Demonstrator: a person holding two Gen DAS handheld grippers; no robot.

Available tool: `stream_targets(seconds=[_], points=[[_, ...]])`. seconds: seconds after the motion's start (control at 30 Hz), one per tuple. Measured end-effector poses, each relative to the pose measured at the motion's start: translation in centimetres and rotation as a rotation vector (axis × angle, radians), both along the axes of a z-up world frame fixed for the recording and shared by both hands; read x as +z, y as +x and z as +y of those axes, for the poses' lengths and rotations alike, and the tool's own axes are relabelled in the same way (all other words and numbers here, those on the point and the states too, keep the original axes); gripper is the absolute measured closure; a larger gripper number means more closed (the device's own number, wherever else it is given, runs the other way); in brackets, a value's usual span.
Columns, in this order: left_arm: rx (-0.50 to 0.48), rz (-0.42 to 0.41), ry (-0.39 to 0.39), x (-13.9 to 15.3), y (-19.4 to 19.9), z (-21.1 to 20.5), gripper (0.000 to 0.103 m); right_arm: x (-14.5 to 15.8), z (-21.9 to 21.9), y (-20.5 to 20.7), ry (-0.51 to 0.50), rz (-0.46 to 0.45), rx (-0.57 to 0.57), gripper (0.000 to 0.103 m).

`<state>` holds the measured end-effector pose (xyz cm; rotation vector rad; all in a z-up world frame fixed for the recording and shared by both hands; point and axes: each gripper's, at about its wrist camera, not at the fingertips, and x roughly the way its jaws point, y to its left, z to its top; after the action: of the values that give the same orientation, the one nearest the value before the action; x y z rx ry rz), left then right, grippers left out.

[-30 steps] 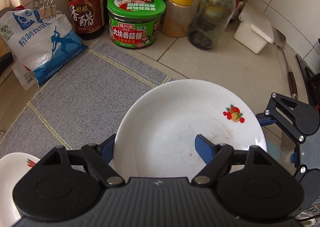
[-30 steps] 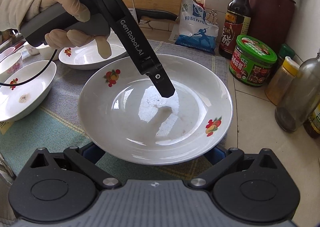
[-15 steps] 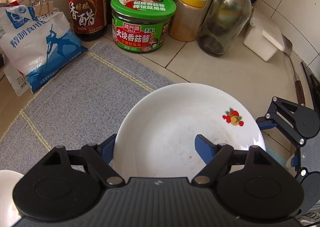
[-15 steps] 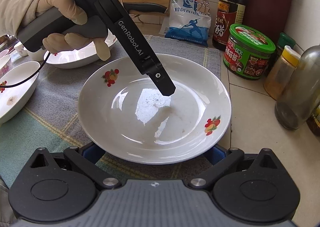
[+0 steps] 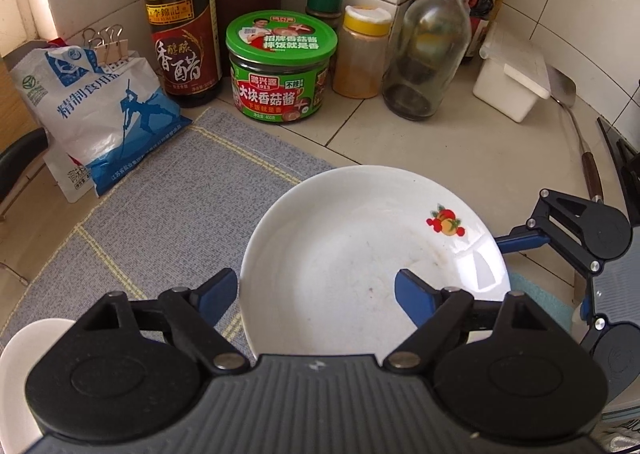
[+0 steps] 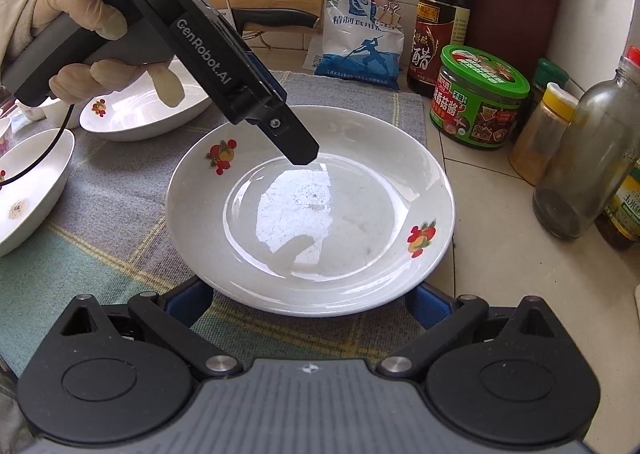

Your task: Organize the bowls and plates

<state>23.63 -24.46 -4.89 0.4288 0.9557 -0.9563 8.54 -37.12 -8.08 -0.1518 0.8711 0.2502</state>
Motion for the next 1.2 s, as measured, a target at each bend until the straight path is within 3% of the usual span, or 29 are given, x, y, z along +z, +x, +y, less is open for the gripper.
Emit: stream_targets(seconds=[0.27, 0.5, 1.03, 1.2], points=[[0.027, -0.086, -0.060, 3.3, -5.0, 4.3, 0.015, 1.7, 2.1, -2.6, -0.047, -0.018, -0.056, 0.000], [0.087, -0.184, -0.105, 5.1, -10.5, 9.2, 0.011, 3.3, 5.0, -5.3, -0.017, -0.051, -0.079, 0.000], [0.351, -0.265, -0.057, 3.2, -21.3, 21.1, 0.009, 2.5, 11.6, -6.4, 0.085, -0.069, -0.100, 0.000], [0.415, -0.232, -0.061, 2.3, -23.5, 24.5, 0.009, 2.7, 13.5, -6.0, 0.104, -0.076, -0.091, 0.000]])
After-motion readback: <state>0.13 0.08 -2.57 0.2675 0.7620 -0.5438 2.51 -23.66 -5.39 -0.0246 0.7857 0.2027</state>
